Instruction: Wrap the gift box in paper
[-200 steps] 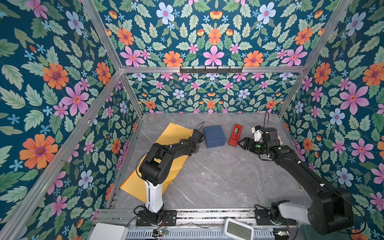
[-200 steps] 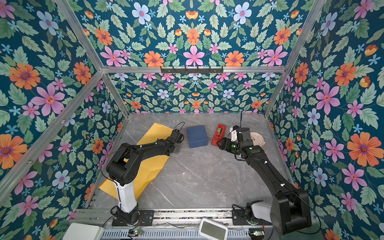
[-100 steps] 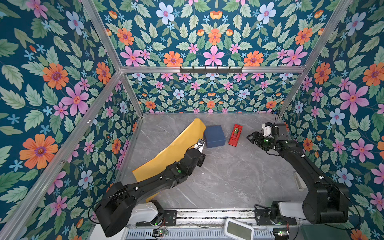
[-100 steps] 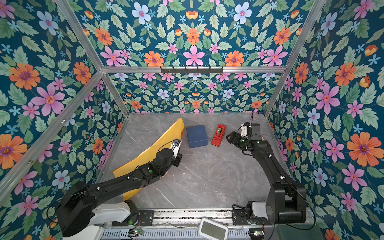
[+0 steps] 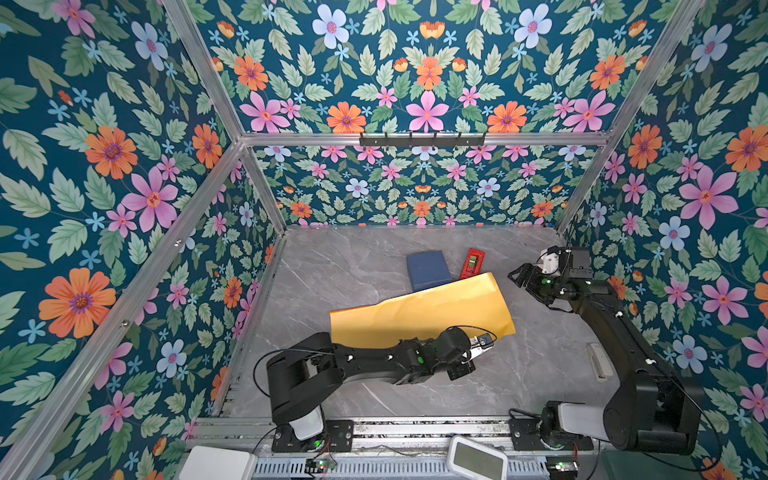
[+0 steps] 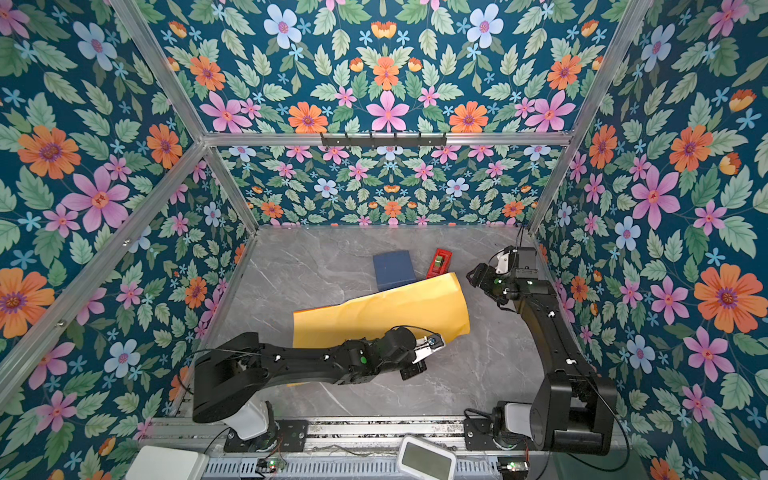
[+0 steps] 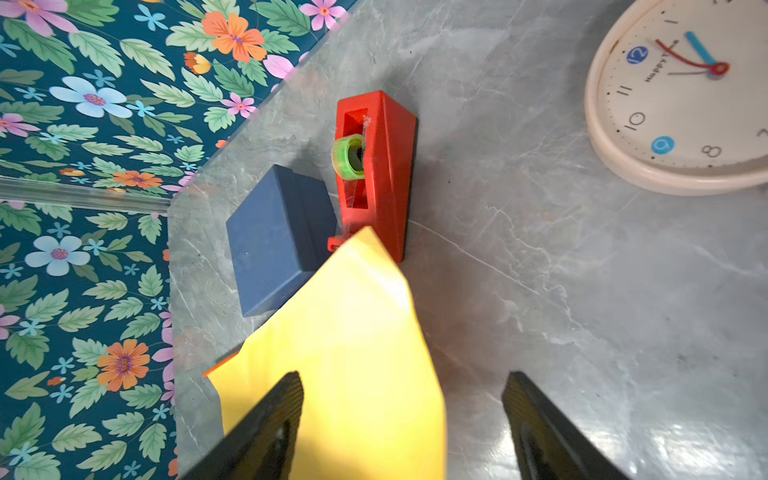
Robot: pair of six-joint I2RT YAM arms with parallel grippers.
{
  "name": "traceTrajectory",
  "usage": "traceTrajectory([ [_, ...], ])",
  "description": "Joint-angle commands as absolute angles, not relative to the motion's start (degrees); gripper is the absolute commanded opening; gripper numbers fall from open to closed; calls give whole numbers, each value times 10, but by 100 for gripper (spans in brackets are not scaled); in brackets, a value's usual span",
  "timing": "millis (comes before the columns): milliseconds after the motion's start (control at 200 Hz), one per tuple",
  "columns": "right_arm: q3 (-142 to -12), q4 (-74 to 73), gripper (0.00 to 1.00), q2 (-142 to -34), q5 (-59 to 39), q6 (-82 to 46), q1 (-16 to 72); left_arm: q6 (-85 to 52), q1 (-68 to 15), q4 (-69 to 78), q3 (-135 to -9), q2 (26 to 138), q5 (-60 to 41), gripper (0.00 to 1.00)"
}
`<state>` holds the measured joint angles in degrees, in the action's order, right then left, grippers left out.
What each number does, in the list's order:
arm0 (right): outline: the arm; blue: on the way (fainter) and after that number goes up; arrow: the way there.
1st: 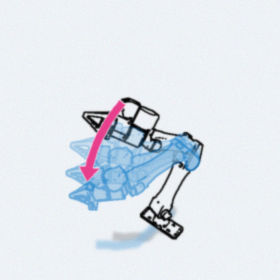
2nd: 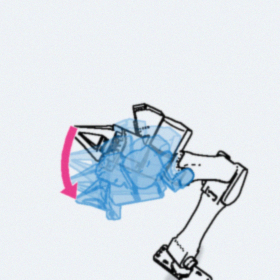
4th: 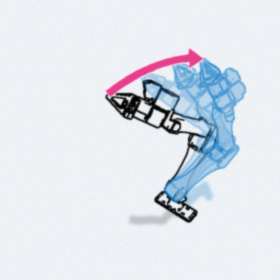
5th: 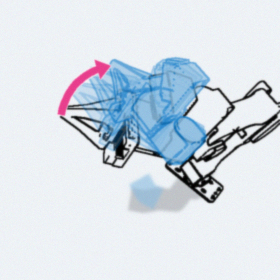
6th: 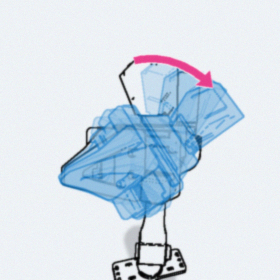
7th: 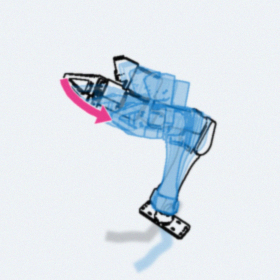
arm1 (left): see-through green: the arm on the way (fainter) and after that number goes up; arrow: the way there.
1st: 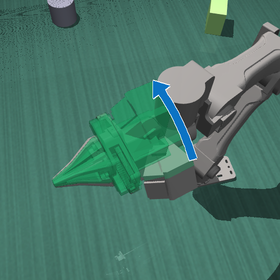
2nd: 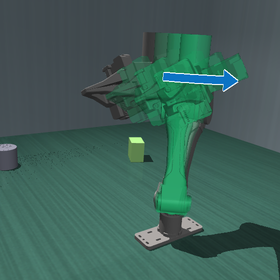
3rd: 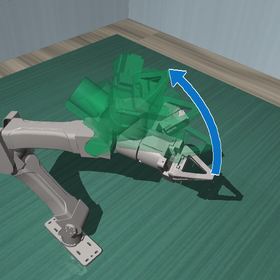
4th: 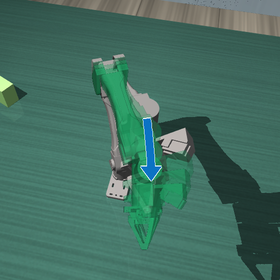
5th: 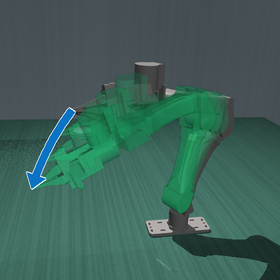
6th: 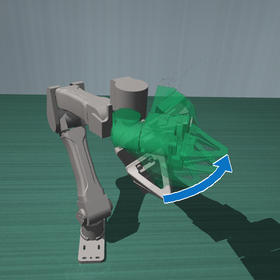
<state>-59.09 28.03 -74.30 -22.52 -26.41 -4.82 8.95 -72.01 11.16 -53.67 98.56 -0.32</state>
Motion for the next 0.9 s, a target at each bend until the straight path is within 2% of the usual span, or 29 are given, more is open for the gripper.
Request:
traceTrajectory([
  [0,-589,303,78,-738,-210,-250,-48,110,-723,146,-541,1016,-68,0],
  [145,-581,304,78,-733,-211,-249,-48,114,-724,143,-563,1051,-90,0],
  [190,-579,304,78,-731,-211,-249,-48,109,-723,141,-570,1056,-96,9],
  [255,-575,301,78,-730,-215,-251,-48,95,-724,143,-574,1057,-88,30],
  [315,-567,296,78,-729,-226,-257,-48,84,-723,144,-575,1050,-70,40],
  [470,-543,287,77,-730,-254,-271,-46,39,-712,147,-550,993,-34,56],
  [575,-519,272,76,-728,-260,-289,-16,-10,-688,172,-499,928,-53,63],
  [650,-499,254,76,-735,-260,-303,30,-77,-646,243,-422,869,-91,71],
  [705,-482,232,75,-748,-264,-318,57,-160,-584,305,-361,834,-140,73],
  [770,-461,204,74,-763,-273,-333,74,-266,-497,338,-315,816,-185,70],
  [840,-442,184,72,-772,-278,-341,77,-332,-430,309,-294,814,-179,62],
  [895,-432,176,72,-778,-277,-338,78,-353,-402,274,-285,812,-160,61],
])
